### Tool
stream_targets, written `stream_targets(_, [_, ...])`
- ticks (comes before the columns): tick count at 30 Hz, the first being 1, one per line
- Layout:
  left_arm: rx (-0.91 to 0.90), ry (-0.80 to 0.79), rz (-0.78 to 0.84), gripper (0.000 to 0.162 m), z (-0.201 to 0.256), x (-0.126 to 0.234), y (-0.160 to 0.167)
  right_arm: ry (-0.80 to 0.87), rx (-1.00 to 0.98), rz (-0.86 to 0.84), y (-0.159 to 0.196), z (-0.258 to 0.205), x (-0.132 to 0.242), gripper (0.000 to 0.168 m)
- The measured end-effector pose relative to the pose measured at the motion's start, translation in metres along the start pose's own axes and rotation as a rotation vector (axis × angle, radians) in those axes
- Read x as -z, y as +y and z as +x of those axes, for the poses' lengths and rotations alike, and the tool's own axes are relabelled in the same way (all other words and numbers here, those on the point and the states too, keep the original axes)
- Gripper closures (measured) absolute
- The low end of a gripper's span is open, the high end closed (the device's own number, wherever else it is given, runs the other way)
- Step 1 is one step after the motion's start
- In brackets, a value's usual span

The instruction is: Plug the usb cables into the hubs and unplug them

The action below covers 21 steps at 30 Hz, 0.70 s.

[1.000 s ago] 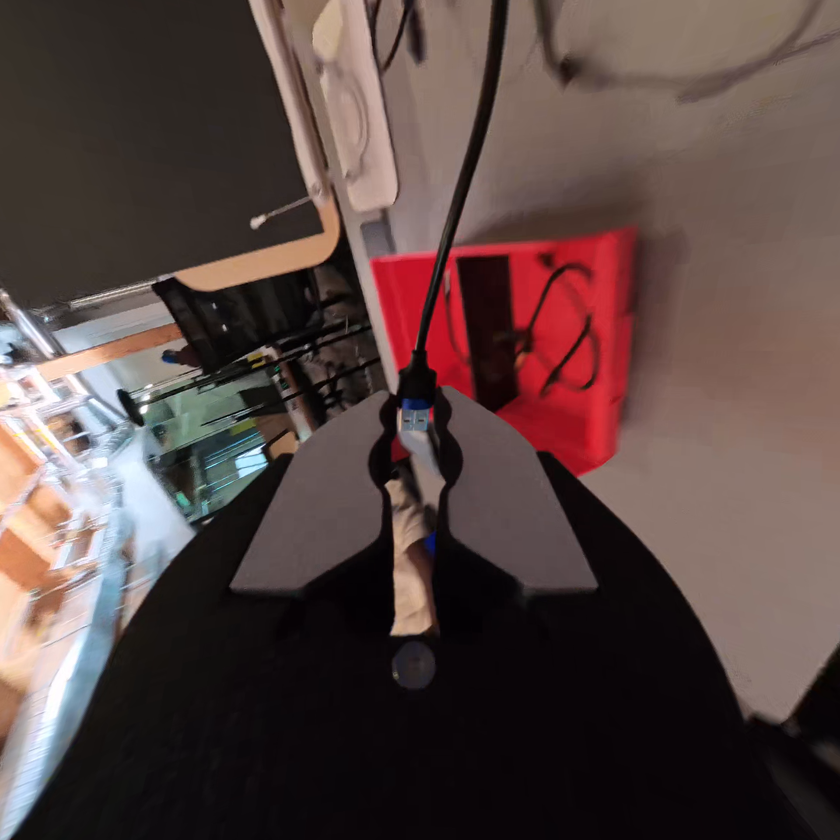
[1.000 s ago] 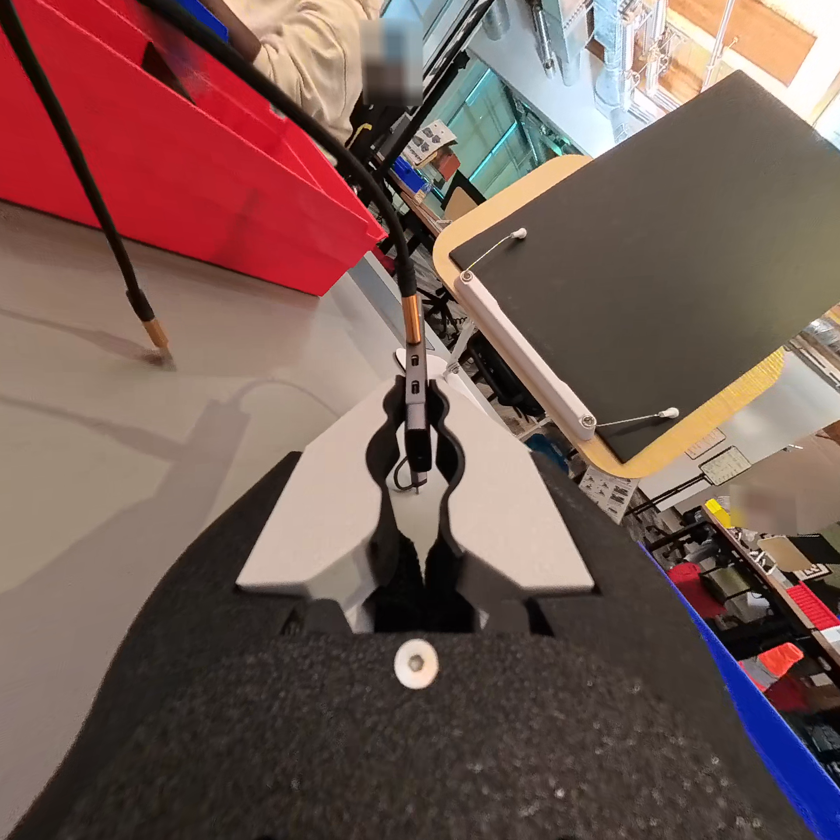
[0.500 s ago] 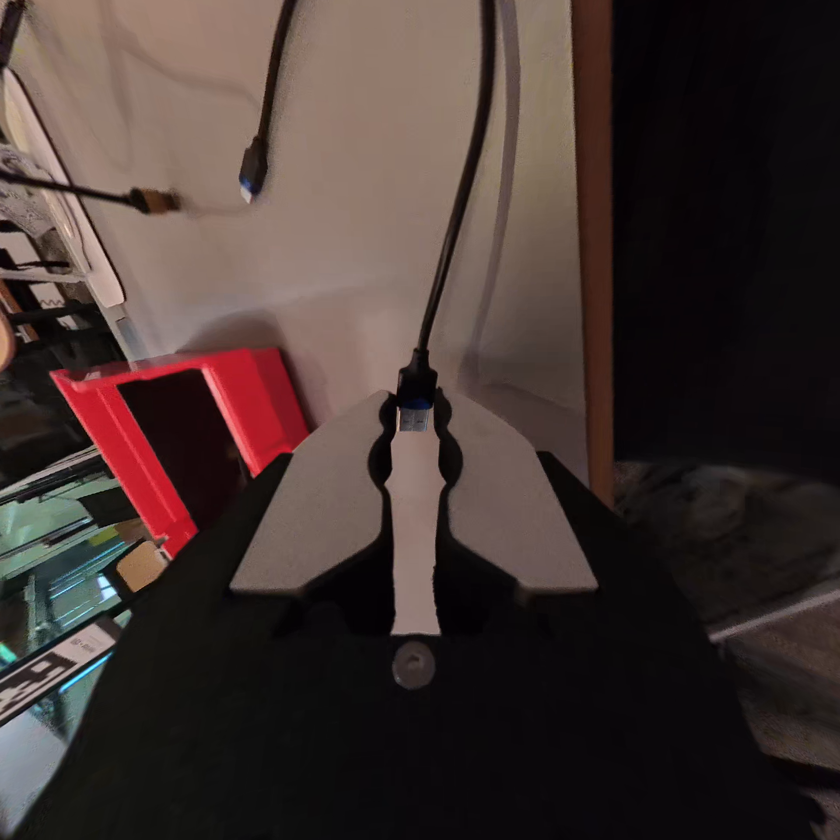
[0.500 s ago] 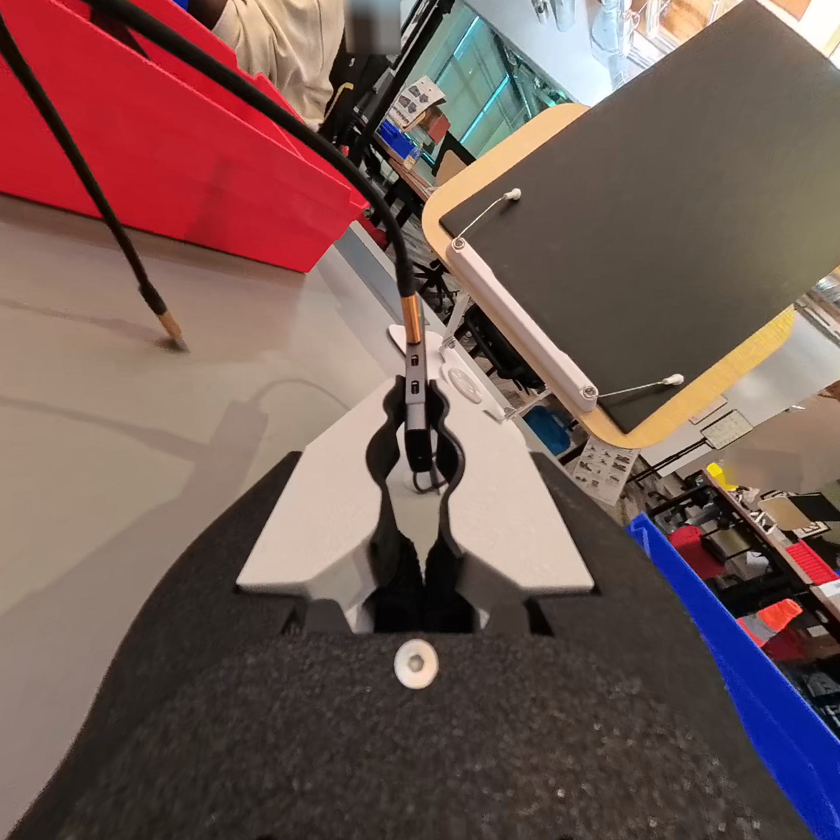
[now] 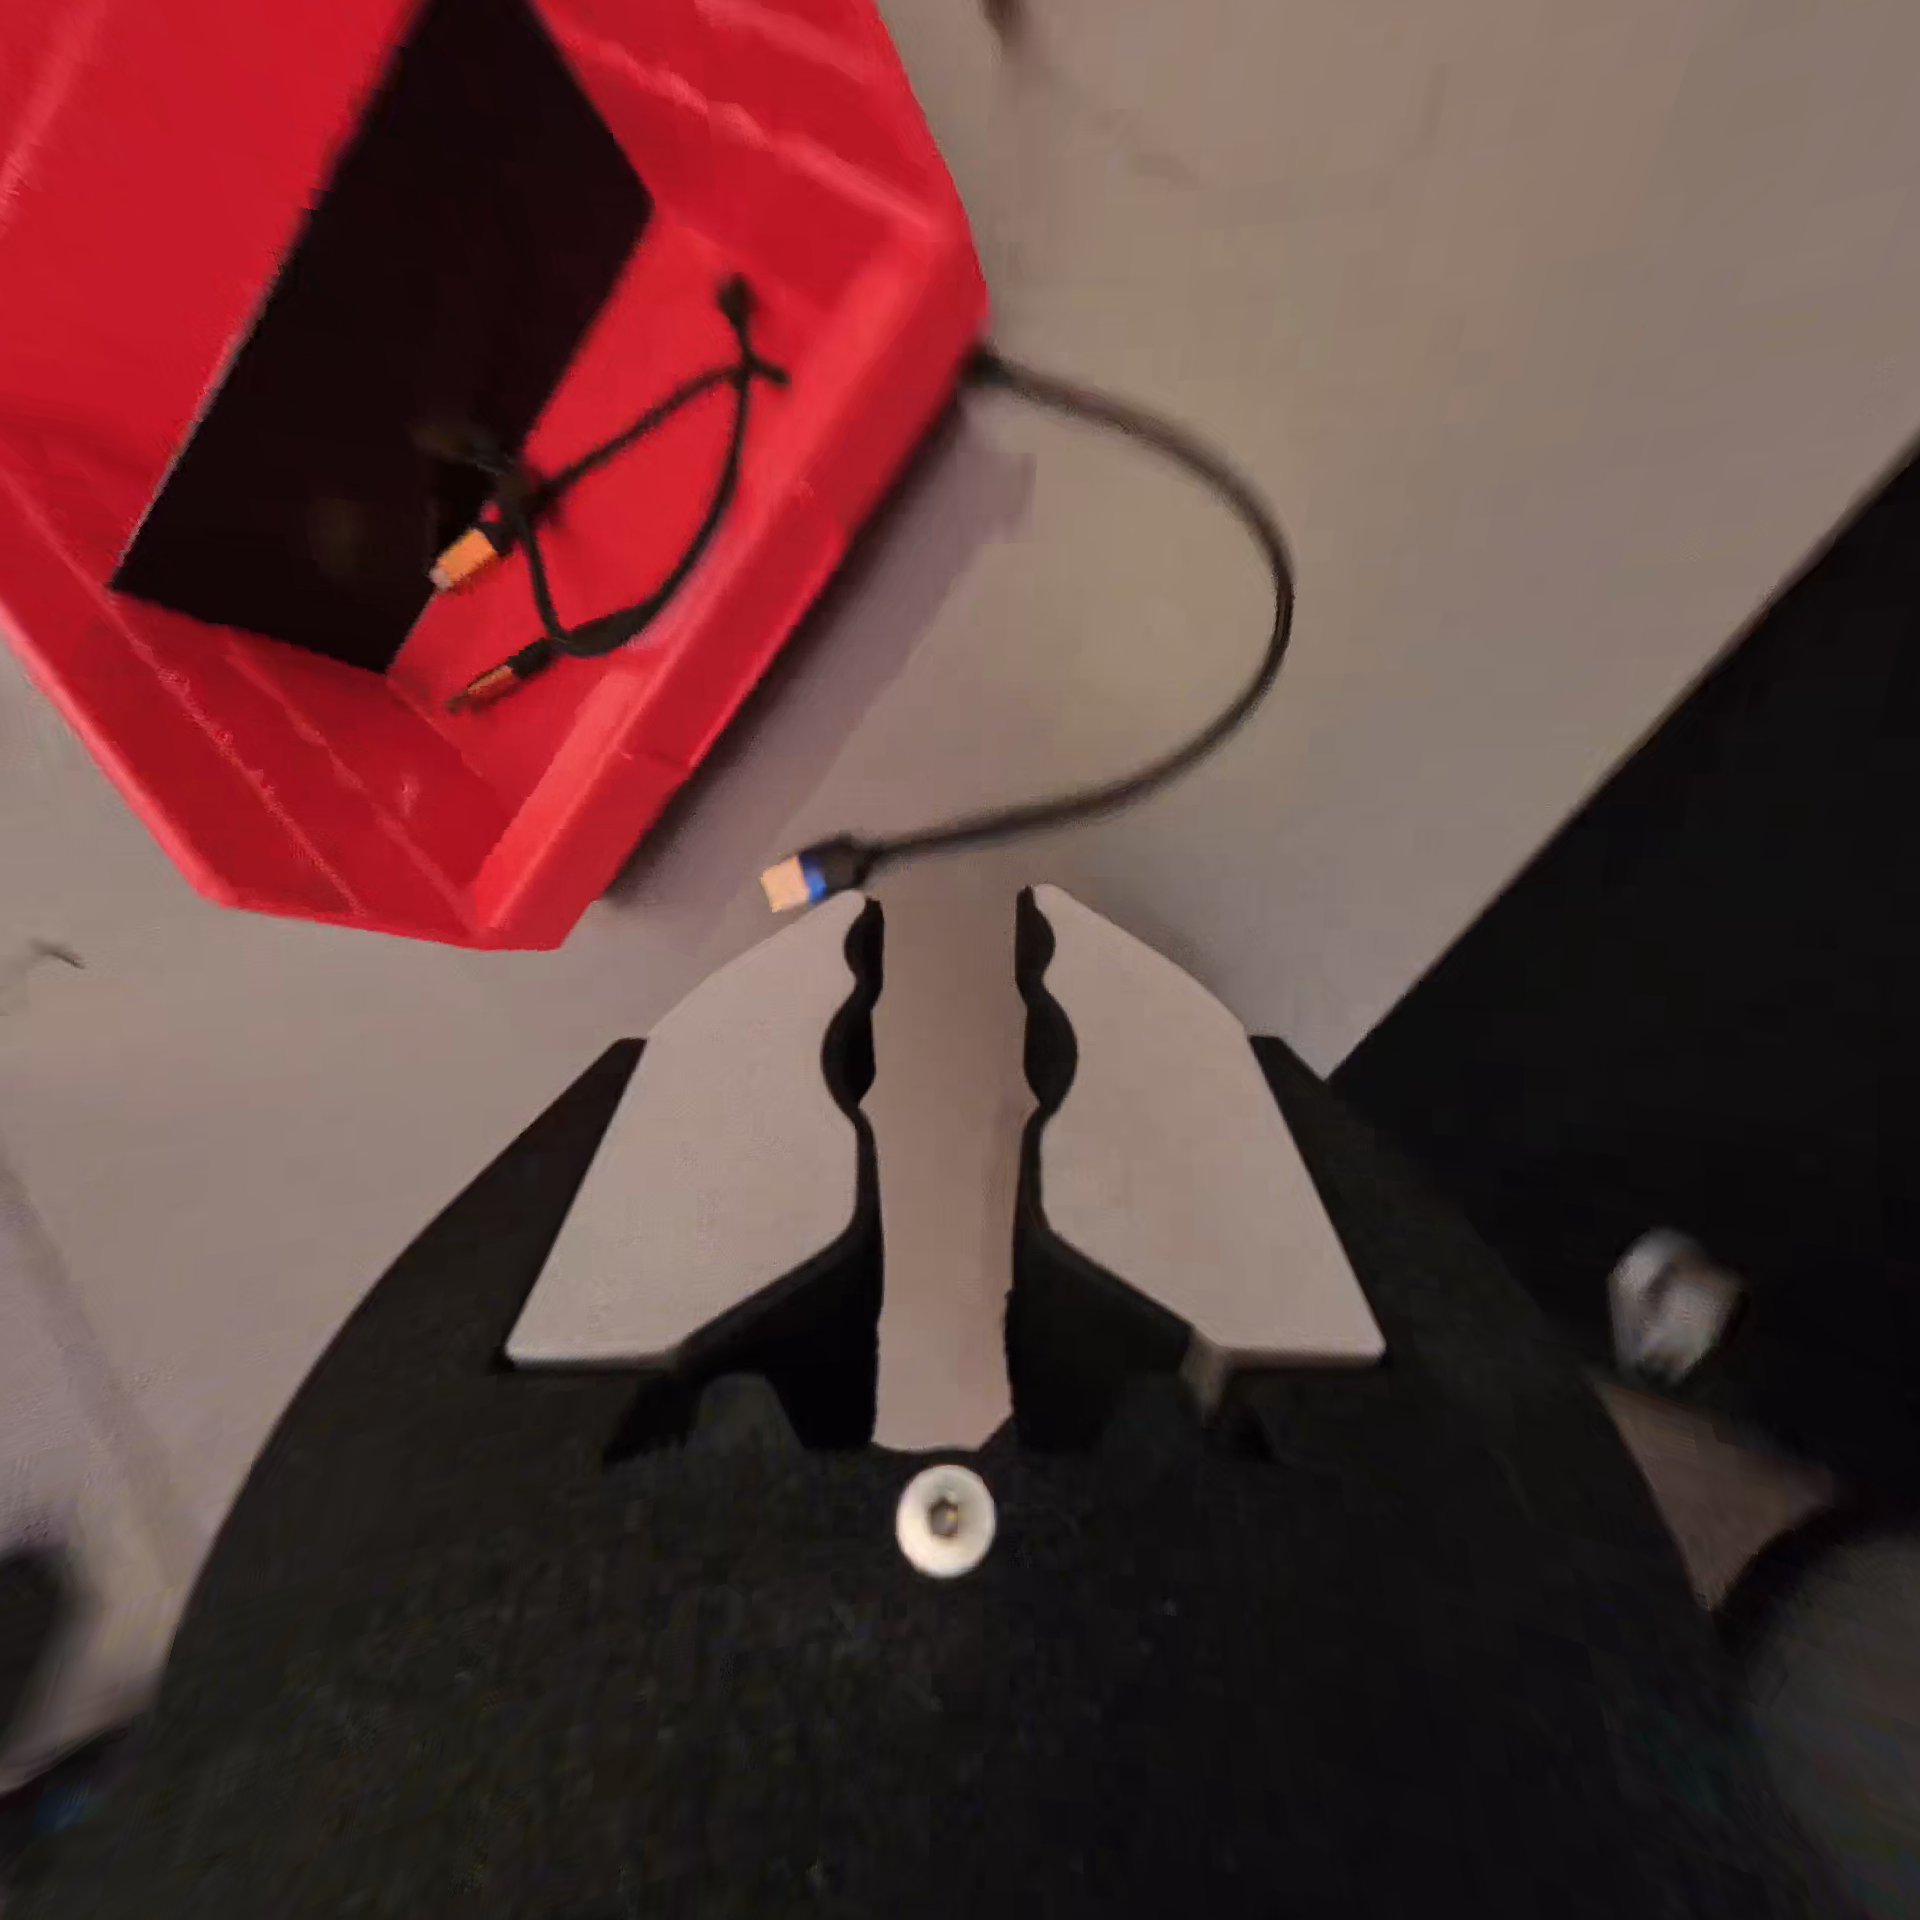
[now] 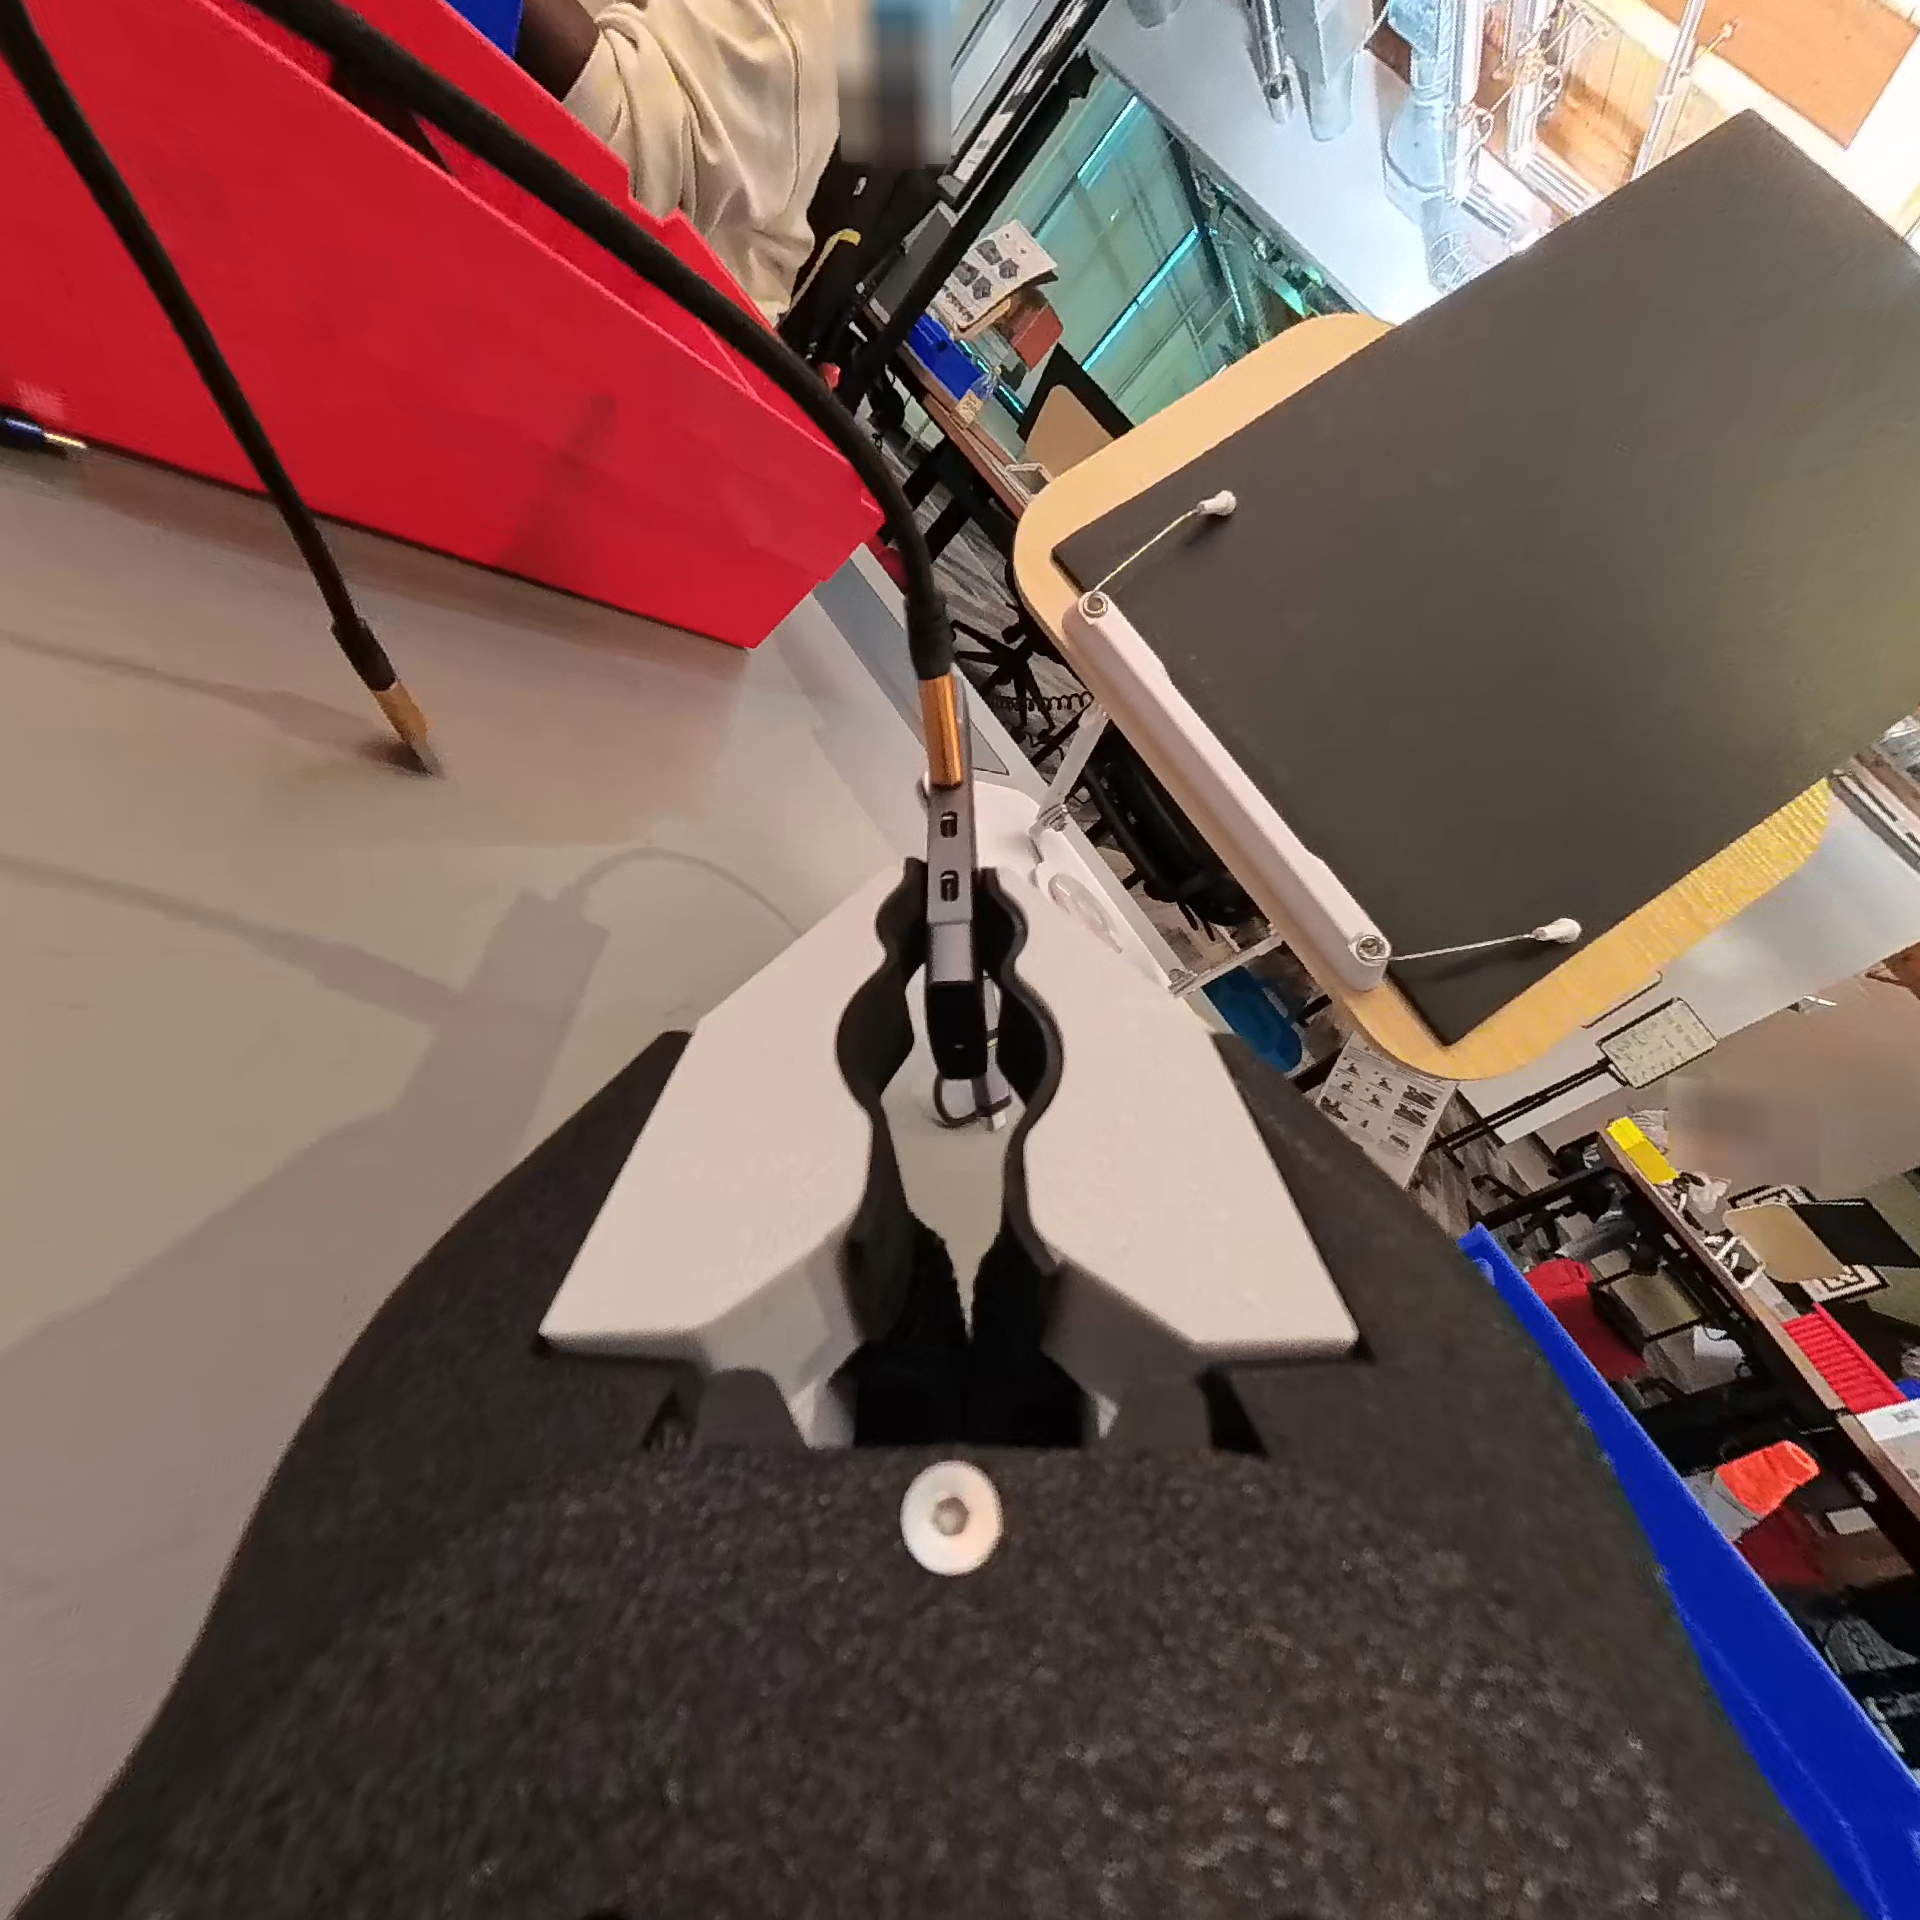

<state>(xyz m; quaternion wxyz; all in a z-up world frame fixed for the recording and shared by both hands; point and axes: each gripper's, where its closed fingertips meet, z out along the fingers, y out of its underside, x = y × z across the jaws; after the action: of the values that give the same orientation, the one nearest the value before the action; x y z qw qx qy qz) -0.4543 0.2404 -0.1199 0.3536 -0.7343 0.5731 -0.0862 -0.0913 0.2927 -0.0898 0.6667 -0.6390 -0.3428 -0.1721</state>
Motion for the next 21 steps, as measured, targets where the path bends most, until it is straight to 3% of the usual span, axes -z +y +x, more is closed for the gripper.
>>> stream_targets(3, [0.374,-0.001,0.202,0.138,0.014,-0.019,-0.051,-0.01,0.003,-0.001,0.0,-0.004,-0.001,0.161])
stream_targets(6, [0.508,-0.102,0.2,0.13,0.024,-0.059,-0.079,-0.023,0.002,-0.003,0.001,-0.008,-0.002,0.161])
stream_targets(10, [0.523,-0.296,0.005,0.123,0.015,-0.11,-0.066,-0.019,0.006,0.001,-0.001,-0.006,0.0,0.161])
stream_targets(16, [0.714,-0.135,0.015,0.12,0.039,-0.134,-0.063,-0.015,0.006,0.003,-0.002,-0.004,0.0,0.161])
stream_targets(18, [0.702,-0.088,0.022,0.129,0.047,-0.137,-0.069,-0.022,0.013,0.002,-0.002,-0.006,0.0,0.161])
stream_targets(20, [0.624,-0.087,0.029,0.156,0.055,-0.138,-0.073,-0.028,0.023,0.0,-0.001,-0.009,-0.001,0.161])
stream_targets(21, [0.572,-0.092,0.016,0.158,0.061,-0.138,-0.074,-0.029,0.027,0.0,-0.001,-0.009,-0.001,0.161])
